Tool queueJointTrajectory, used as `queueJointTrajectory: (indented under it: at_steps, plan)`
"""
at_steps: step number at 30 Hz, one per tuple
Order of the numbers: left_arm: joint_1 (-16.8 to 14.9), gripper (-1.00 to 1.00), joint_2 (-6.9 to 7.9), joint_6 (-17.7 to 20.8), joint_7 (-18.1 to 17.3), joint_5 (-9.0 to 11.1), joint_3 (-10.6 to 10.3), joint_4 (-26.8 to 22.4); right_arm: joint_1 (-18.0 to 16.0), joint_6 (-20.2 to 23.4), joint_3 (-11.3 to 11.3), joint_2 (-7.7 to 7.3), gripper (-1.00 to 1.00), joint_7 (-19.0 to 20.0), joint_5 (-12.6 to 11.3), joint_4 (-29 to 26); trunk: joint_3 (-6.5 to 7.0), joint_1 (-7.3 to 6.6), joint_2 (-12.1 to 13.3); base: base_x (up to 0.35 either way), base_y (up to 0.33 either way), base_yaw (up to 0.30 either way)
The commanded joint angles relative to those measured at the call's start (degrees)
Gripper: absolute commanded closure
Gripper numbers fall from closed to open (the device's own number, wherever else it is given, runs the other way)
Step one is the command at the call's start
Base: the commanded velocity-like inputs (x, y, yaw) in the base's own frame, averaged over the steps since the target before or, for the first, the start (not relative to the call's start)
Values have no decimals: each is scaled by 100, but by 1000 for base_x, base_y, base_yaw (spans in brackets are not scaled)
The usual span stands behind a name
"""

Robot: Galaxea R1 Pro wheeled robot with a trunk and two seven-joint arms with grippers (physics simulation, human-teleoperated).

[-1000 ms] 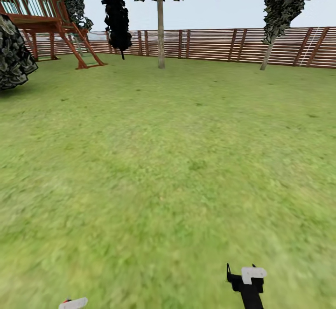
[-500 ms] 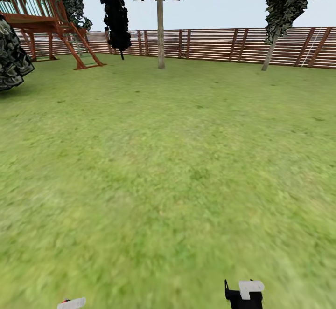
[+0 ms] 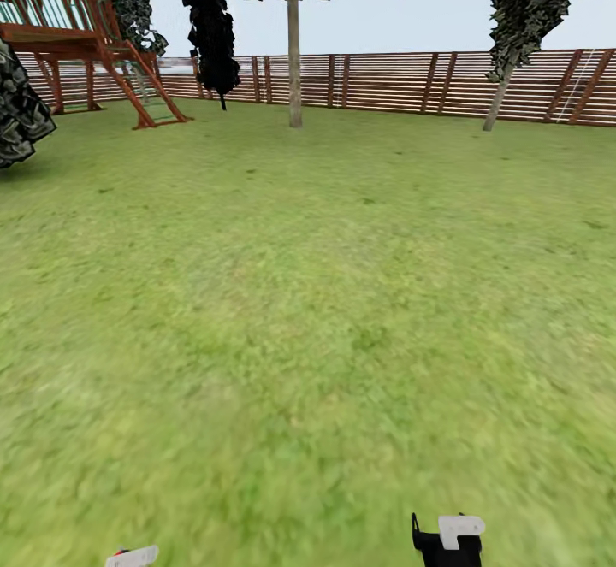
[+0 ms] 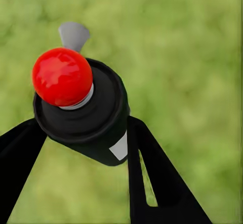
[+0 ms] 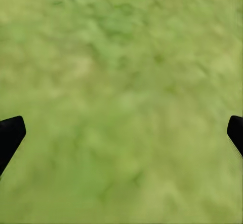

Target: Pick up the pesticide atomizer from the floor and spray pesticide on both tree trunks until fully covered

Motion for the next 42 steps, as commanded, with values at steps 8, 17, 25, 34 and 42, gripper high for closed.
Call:
queueJointTrajectory:
  at_steps: [8, 17, 25, 34, 42]
  plan:
    - [-3, 100, -10, -18, -1, 23, -2, 5, -3, -18, -43, 1, -100, -19, 62, 9, -4, 3, -2, 340, 0, 0]
    - [-3, 100, -26, -22, -1, 16, -6, 5, -3, -18, -43, 13, -100, -20, 69, 11, -4, 3, -2, 340, 0, 50]
    - [-3, 100, -26, -22, -1, 18, -6, 9, -3, -18, -43, 45, -100, -20, 70, 12, -4, 3, -2, 340, 0, 8]
    - [-3, 100, -26, -22, -1, 21, -6, 12, -3, -18, -43, 45, -100, -20, 70, 12, -4, 3, -2, 339, 0, 0]
    - [-3, 100, -26, -22, -1, 17, -6, 10, -3, -18, -43, 45, -100, -20, 70, 12, -4, 3, -2, 340, 0, 0]
